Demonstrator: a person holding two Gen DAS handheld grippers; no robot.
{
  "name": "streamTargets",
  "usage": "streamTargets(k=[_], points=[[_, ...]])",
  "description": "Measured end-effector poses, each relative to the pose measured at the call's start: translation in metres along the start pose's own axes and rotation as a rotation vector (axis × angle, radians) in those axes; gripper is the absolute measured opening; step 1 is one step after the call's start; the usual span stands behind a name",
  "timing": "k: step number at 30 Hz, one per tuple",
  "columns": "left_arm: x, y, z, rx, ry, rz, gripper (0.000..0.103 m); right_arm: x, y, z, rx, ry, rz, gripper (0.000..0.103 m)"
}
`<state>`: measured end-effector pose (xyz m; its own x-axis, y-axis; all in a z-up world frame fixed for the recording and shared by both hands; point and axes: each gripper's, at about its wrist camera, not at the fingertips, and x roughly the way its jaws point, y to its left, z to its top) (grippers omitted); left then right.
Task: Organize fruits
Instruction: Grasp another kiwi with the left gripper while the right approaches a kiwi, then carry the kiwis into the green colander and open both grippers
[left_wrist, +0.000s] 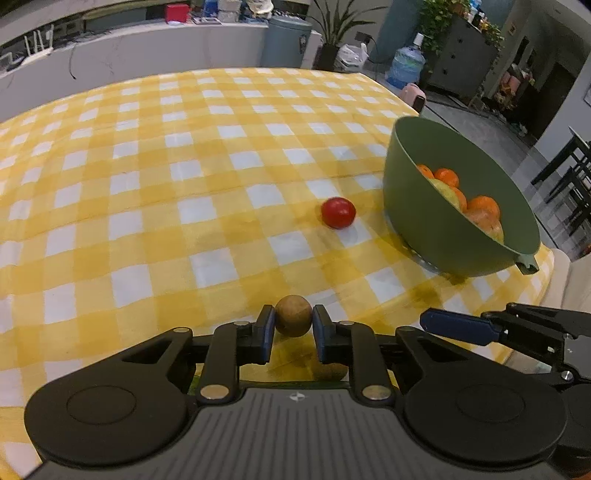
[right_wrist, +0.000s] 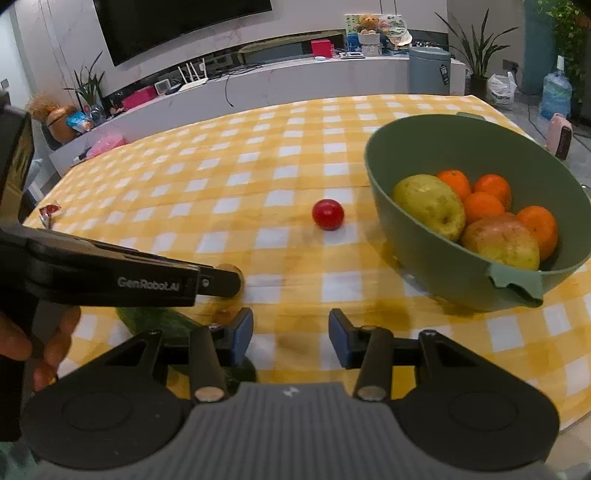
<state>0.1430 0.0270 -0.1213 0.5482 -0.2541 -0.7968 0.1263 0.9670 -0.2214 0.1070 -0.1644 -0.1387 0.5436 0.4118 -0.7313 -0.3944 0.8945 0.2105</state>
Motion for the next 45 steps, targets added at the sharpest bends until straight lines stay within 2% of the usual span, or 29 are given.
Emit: streamTargets(k=[5, 7, 10, 16, 23, 25, 35, 45], points=[[-0.019, 0.01, 0.004, -0.04, -0.038, 0.002, 0.024, 0.003, 0.008, 0.004, 0.009, 0.016, 0.043, 0.041], [-0.025, 0.014, 0.005, -0.055, -0.049, 0.007, 0.024, 0.006, 0.011, 0.006, 0.029, 0.033, 0.071, 0.031], [-0.031, 0.02, 0.006, -0.078, -0.061, 0.007, 0.024, 0.012, 0.015, 0.01, 0.049, 0.052, 0.093, 0.029], [-0.034, 0.023, 0.005, -0.075, -0.073, 0.011, 0.024, 0.029, 0.023, 0.019, 0.068, 0.118, 0.072, 0.027], [-0.034, 0.026, 0.004, -0.087, -0.081, -0.006, 0.024, 0.036, 0.026, 0.021, 0.076, 0.154, 0.042, 0.025], [-0.034, 0.026, 0.004, -0.089, -0.082, -0.008, 0.024, 0.038, 0.026, 0.021, 0.084, 0.158, 0.042, 0.021], [-0.036, 0.026, 0.003, -0.092, -0.084, 0.0, 0.024, 0.037, 0.024, 0.018, 0.119, 0.148, 0.043, 0.019], [-0.045, 0.005, 0.01, -0.034, -0.093, -0.002, 0.024, -0.007, 0.003, 0.024, 0.169, 0.045, 0.055, 0.019]])
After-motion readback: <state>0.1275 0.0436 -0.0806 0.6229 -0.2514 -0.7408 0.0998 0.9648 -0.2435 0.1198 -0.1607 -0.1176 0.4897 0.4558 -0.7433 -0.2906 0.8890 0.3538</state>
